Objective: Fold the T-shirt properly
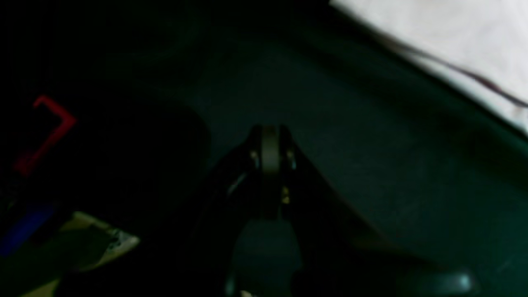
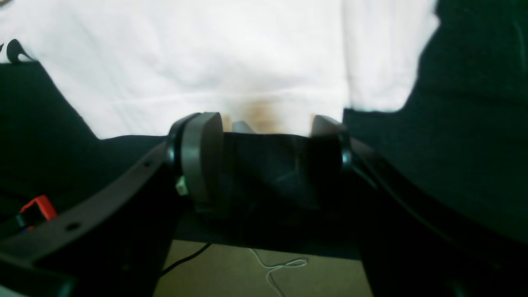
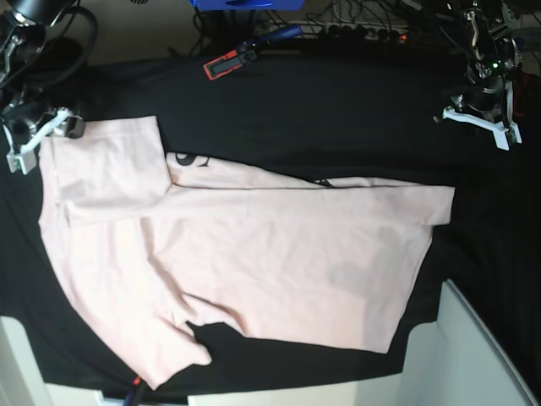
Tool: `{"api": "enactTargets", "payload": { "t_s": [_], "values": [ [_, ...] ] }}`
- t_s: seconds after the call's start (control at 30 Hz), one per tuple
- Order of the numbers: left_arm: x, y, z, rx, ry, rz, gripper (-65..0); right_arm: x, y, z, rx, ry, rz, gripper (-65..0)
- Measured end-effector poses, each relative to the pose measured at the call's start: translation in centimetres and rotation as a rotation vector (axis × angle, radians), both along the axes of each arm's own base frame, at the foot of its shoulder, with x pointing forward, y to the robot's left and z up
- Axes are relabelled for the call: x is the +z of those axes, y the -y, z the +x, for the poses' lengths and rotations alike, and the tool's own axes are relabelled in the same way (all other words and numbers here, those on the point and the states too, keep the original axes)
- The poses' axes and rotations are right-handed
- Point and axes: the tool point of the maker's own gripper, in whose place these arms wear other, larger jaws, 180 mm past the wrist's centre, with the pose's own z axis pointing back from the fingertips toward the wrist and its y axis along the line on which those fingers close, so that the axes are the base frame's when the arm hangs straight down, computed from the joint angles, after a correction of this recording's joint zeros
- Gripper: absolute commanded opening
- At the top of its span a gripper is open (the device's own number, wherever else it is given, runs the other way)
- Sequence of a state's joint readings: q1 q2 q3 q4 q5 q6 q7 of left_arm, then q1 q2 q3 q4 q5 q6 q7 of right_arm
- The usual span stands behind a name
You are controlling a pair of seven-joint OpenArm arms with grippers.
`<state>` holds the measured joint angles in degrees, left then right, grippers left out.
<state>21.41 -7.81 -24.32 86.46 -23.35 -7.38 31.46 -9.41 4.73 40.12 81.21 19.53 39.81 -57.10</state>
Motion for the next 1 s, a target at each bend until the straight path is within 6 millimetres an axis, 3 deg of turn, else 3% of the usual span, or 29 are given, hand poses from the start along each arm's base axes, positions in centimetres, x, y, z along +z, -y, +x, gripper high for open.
{"api": "enactTargets", "payload": {
  "t_s": [0.2, 0.4, 0.83, 1.0],
  "values": [
    [0.0, 0.1, 0.1, -0.003, 0.001, -0.002, -65.0, 0.5, 1.7, 0.3, -0.06, 0.044, -0.005, -31.9],
    [0.0, 0.1, 0.1, -0.004, 0.003, -0.002, -65.0, -1.6, 3.6, -2.2, -0.116, -0.046, 0.016, -31.9],
    [0.0, 0.1, 0.1, -0.003, 0.003, -0.001, -65.0, -1.3, 3.4, -0.6, -0.126, 0.009, 0.03, -31.9],
    [-0.3, 0.1, -0.7, -0.002, -0.016, -0.001, -65.0, -1.2, 3.2, -0.1, -0.115, -0.01, 0.034, -31.9]
  ]
}}
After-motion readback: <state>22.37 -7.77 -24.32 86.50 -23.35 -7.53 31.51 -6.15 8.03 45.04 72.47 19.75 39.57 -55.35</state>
